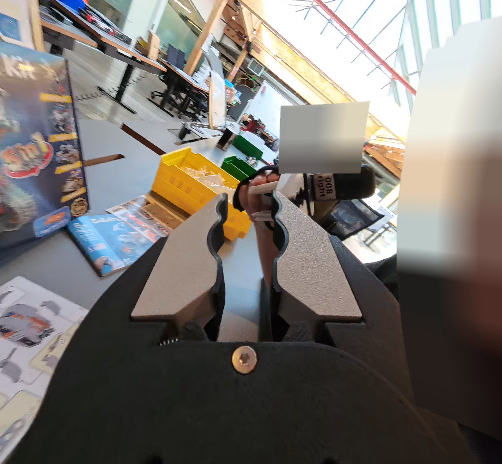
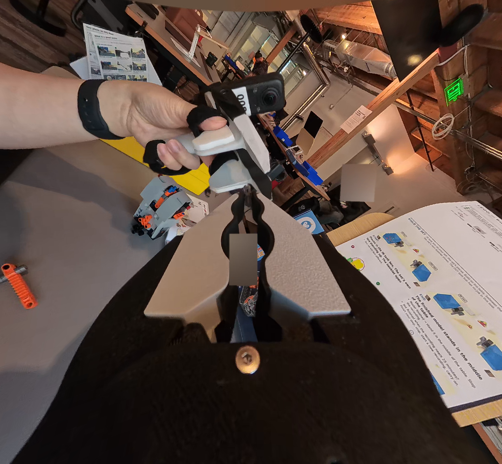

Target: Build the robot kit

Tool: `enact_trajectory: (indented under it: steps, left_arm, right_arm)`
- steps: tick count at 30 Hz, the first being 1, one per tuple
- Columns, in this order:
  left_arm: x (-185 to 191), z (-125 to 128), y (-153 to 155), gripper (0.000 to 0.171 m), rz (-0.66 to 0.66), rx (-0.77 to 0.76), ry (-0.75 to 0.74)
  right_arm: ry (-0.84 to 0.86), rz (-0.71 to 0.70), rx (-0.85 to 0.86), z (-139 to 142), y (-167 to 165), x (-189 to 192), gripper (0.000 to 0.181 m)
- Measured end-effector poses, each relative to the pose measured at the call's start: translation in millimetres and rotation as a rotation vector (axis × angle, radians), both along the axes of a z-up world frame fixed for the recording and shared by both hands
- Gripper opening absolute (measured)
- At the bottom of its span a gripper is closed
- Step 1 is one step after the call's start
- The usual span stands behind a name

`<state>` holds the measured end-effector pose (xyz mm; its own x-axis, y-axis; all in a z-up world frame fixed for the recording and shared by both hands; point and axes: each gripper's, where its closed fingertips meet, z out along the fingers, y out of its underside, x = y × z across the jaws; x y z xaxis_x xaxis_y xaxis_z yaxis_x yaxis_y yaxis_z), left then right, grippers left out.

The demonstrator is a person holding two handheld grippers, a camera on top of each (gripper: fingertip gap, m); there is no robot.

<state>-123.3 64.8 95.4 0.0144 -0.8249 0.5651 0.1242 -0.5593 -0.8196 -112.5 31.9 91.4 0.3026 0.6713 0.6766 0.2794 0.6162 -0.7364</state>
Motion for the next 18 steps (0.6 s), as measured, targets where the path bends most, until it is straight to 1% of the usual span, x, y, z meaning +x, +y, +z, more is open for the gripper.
enact_trajectory:
  steps: [2,4,5,7,9,11,13,14,16,18]
  left_arm:
    - [-5,-4,8,0.027,0.063,0.023,0.052]
    - [-6,-16,17,0.025,0.125,0.042,0.136]
    - [-5,-26,21,0.024,0.15,0.055,0.2]
    - [3,-55,24,0.025,0.169,0.102,0.381]
    - [17,-92,18,0.023,0.121,0.183,0.595]
    - [36,-127,10,0.019,0.049,0.26,0.748]
    - [50,-166,2,0.002,-0.03,0.323,0.896]
    - [53,-185,-3,0.005,-0.073,0.341,0.964]
    - [60,-211,-9,0.011,-0.131,0.365,1.042]
    - [64,-228,-9,0.013,-0.148,0.381,1.079]
  right_arm:
    - [0.002,0.005,-0.003,2,-1,2,0.004]
    - [-0.006,0.0,-0.002,2,-2,4,0.004]
    - [-0.018,-0.011,-0.002,2,-2,6,0.004]
    - [-0.038,-0.044,0.005,5,-1,14,0.004]
    - [-0.032,-0.073,0.014,11,-2,24,0.004]
    - [-0.011,-0.095,0.021,19,-3,34,0.003]
    - [0.013,-0.11,0.029,26,-4,42,0.003]
    - [0.02,-0.113,0.026,28,-4,44,0.004]
    - [0.024,-0.118,0.026,29,-5,46,0.004]
    - [0.019,-0.118,0.023,28,-4,46,0.004]
